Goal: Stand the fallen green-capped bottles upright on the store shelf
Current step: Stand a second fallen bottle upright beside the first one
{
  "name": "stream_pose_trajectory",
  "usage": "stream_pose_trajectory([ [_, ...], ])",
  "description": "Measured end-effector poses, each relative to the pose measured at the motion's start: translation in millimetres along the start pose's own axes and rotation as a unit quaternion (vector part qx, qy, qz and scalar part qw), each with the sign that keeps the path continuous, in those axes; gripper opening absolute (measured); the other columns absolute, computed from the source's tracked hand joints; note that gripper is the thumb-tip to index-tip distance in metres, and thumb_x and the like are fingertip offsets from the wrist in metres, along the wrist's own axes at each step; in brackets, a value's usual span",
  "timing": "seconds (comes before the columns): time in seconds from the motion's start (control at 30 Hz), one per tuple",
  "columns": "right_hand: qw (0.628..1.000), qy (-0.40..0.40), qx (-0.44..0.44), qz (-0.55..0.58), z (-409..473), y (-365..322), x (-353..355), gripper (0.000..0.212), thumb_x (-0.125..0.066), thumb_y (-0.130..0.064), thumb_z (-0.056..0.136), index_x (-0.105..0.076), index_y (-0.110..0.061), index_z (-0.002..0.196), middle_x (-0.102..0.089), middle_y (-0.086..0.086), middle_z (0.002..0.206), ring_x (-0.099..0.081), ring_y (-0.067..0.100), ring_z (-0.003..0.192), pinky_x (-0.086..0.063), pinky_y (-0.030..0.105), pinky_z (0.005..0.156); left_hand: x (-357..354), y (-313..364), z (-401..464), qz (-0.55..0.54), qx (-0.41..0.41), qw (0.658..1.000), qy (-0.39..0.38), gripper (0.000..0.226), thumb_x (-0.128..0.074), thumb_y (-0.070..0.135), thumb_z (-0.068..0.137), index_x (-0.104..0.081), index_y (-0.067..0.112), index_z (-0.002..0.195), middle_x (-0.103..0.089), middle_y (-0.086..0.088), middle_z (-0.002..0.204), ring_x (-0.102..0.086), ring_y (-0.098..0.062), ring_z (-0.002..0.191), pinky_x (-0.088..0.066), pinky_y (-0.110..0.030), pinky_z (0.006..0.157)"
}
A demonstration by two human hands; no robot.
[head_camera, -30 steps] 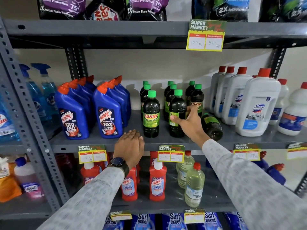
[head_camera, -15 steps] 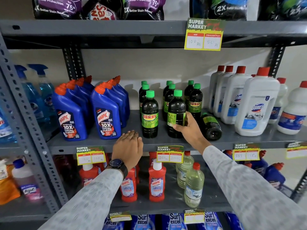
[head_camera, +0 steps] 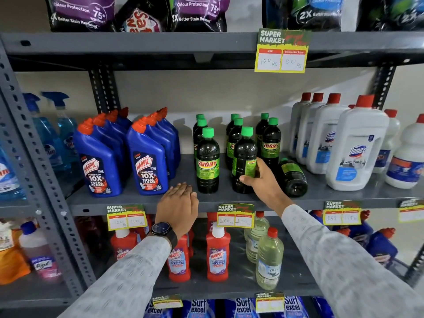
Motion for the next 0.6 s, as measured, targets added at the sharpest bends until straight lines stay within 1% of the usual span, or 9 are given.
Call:
stream_pose_trajectory([
  [0.1, 0.999, 0.027, 0.006, -0.027, -3.4, -5.1, -0.4, 0.073, -0.090, -0.026, 0.078, -0.047, -0.025, 0.136, -0.065, -0.013, 0.115, -0.063, 0.003, 0.106, -0.051, 0.023, 0.089, 0.3, 0.0, -0.6, 0.000, 0.003, 1.000, 0.005, 0.057, -0.023, 0.040, 0.101, -0.057, 0.011, 0.136, -0.056, -0.009, 0.145, -0.050, -0.021, 0.136, -0.033, -0.037, 0.119],
  [0.13, 0.999, 0.033, 0.009, -0.029, -4.4, -7.2, -0.9, 0.076, -0.093, -0.029, 0.073, -0.046, -0.027, 0.132, -0.065, -0.014, 0.114, -0.062, 0.002, 0.106, -0.049, 0.020, 0.086, 0.5, 0.0, -0.8, -0.001, 0.004, 1.000, 0.008, 0.058, -0.023, 0.040, 0.101, -0.059, 0.010, 0.135, -0.057, -0.010, 0.144, -0.051, -0.021, 0.135, -0.033, -0.037, 0.119],
  [0.2, 0.999, 0.036, 0.011, -0.025, -4.4, -8.9, -1.8, 0.081, -0.097, -0.033, 0.068, -0.045, -0.028, 0.130, -0.066, -0.010, 0.116, -0.063, 0.005, 0.106, -0.050, 0.023, 0.088, 0.5, -0.3, -1.1, -0.001, 0.004, 1.000, 0.013, 0.059, -0.022, 0.040, 0.100, -0.060, 0.010, 0.134, -0.058, -0.010, 0.143, -0.052, -0.021, 0.134, -0.034, -0.038, 0.118],
  [0.27, 0.999, 0.030, 0.013, -0.023, -4.1, -8.5, -1.5, 0.082, -0.096, -0.034, 0.069, -0.046, -0.027, 0.134, -0.066, -0.008, 0.121, -0.063, 0.007, 0.110, -0.050, 0.027, 0.094, 0.0, -0.6, -1.0, -0.001, 0.004, 1.000, 0.013, 0.059, -0.022, 0.041, 0.100, -0.060, 0.011, 0.133, -0.059, -0.010, 0.142, -0.053, -0.021, 0.133, -0.035, -0.038, 0.118],
  [0.37, 1.000, 0.001, 0.008, -0.008, -2.2, -4.3, -1.4, 0.078, -0.088, -0.021, 0.081, -0.045, -0.022, 0.147, -0.067, -0.007, 0.127, -0.064, 0.010, 0.116, -0.049, 0.035, 0.105, -0.5, -0.8, -0.8, -0.001, 0.006, 1.000, 0.011, 0.060, -0.021, 0.041, 0.100, -0.060, 0.011, 0.134, -0.058, -0.009, 0.143, -0.052, -0.021, 0.134, -0.034, -0.037, 0.118],
  [0.43, 1.000, -0.005, 0.006, -0.007, -1.1, -2.4, -1.3, 0.073, -0.085, -0.014, 0.084, -0.048, -0.021, 0.147, -0.069, -0.006, 0.125, -0.065, 0.011, 0.116, -0.049, 0.040, 0.107, -1.2, -1.1, -0.8, 0.001, 0.006, 1.000, 0.008, 0.060, -0.020, 0.042, 0.100, -0.058, 0.012, 0.136, -0.057, -0.008, 0.144, -0.051, -0.020, 0.135, -0.033, -0.037, 0.118],
  [0.5, 1.000, 0.010, 0.005, -0.014, -1.6, -2.9, -1.1, 0.076, -0.088, -0.018, 0.080, -0.047, -0.020, 0.144, -0.067, -0.009, 0.122, -0.065, 0.010, 0.114, -0.051, 0.032, 0.101, -1.5, -1.5, -0.9, 0.001, 0.006, 1.000, 0.007, 0.061, -0.019, 0.042, 0.100, -0.057, 0.012, 0.137, -0.056, -0.008, 0.145, -0.050, -0.020, 0.136, -0.033, -0.037, 0.118],
  [0.57, 0.999, 0.034, 0.007, -0.019, -3.1, -5.1, -0.3, 0.084, -0.094, -0.025, 0.073, -0.045, -0.020, 0.141, -0.064, -0.013, 0.117, -0.063, 0.008, 0.111, -0.049, 0.023, 0.091, -1.1, -1.5, -1.0, 0.000, 0.006, 1.000, 0.007, 0.061, -0.019, 0.043, 0.100, -0.057, 0.012, 0.137, -0.056, -0.008, 0.145, -0.050, -0.020, 0.136, -0.034, -0.037, 0.118],
  [0.6, 0.999, 0.043, 0.007, -0.019, -3.5, -5.9, 0.1, 0.088, -0.096, -0.028, 0.069, -0.044, -0.019, 0.140, -0.064, -0.013, 0.116, -0.063, 0.007, 0.109, -0.048, 0.021, 0.088, -0.8, -1.4, -1.0, 0.000, 0.006, 1.000, 0.007, 0.061, -0.019, 0.043, 0.100, -0.057, 0.012, 0.137, -0.056, -0.008, 0.145, -0.050, -0.020, 0.136, -0.034, -0.037, 0.118],
])
Point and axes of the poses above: each hand's wrist, its own z-axis towards the middle knuckle, its own x-axis out of the back of the hand, y = z × x, the point moved 7 cm from there along z, towards the middle knuckle
